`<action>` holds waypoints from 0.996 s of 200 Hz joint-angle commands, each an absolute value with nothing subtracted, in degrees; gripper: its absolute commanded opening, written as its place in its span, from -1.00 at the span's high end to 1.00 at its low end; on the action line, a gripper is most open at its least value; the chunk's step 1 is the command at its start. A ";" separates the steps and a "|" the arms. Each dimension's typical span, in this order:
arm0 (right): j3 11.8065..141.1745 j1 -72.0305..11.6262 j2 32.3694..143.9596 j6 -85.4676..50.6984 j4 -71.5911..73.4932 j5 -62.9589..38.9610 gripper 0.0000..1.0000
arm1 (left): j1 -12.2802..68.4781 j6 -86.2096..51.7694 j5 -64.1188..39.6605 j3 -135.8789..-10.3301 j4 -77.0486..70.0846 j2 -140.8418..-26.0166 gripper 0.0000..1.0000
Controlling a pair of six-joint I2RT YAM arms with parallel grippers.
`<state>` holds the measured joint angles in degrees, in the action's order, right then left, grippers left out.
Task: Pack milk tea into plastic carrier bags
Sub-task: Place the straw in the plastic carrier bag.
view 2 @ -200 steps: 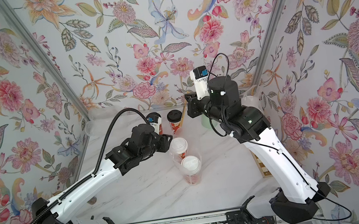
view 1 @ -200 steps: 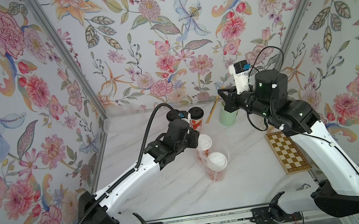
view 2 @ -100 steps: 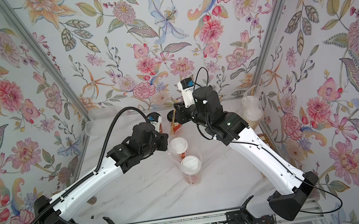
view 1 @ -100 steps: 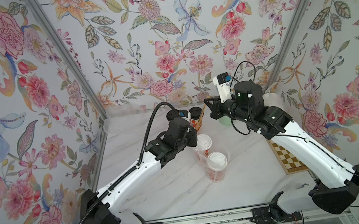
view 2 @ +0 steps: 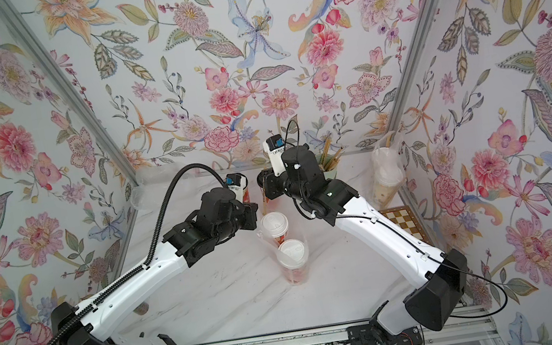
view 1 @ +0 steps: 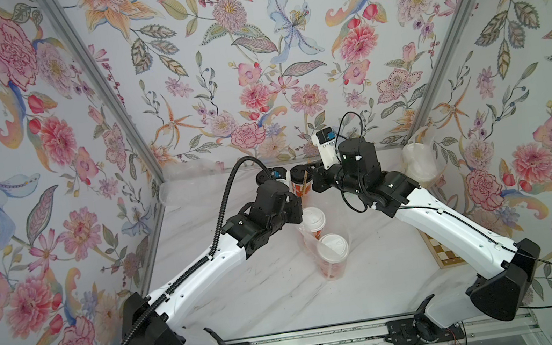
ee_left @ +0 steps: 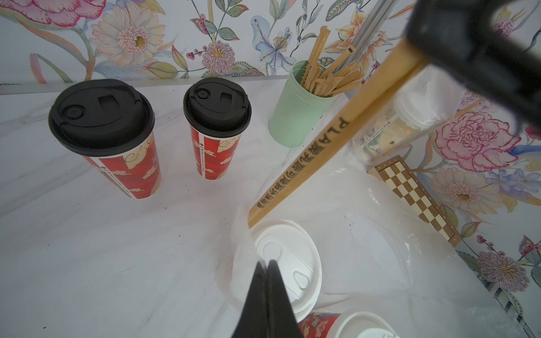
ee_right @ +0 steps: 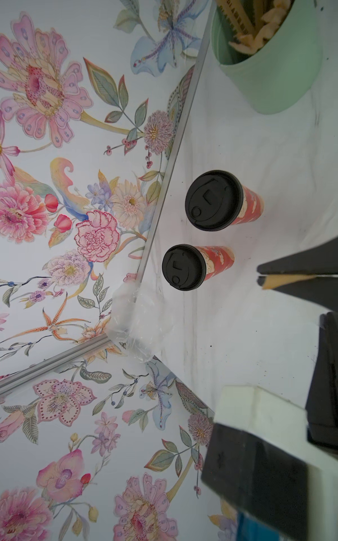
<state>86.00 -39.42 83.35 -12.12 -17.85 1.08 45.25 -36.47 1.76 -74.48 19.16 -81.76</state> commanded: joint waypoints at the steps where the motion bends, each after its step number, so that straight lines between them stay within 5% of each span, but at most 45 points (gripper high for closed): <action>1: 83.23 -39.91 84.45 -10.00 -14.20 1.09 1.00 | 44.47 -37.18 1.93 -73.64 17.31 -79.81 0.94; 138: 69.04 -40.21 90.23 -9.23 -5.23 -4.55 1.00 | 43.57 -38.14 0.69 -71.18 16.25 -78.51 0.87; 199: 73.49 -39.42 84.79 -9.19 -9.95 -5.01 0.42 | 43.59 -37.73 -2.19 -72.19 19.93 -79.02 0.37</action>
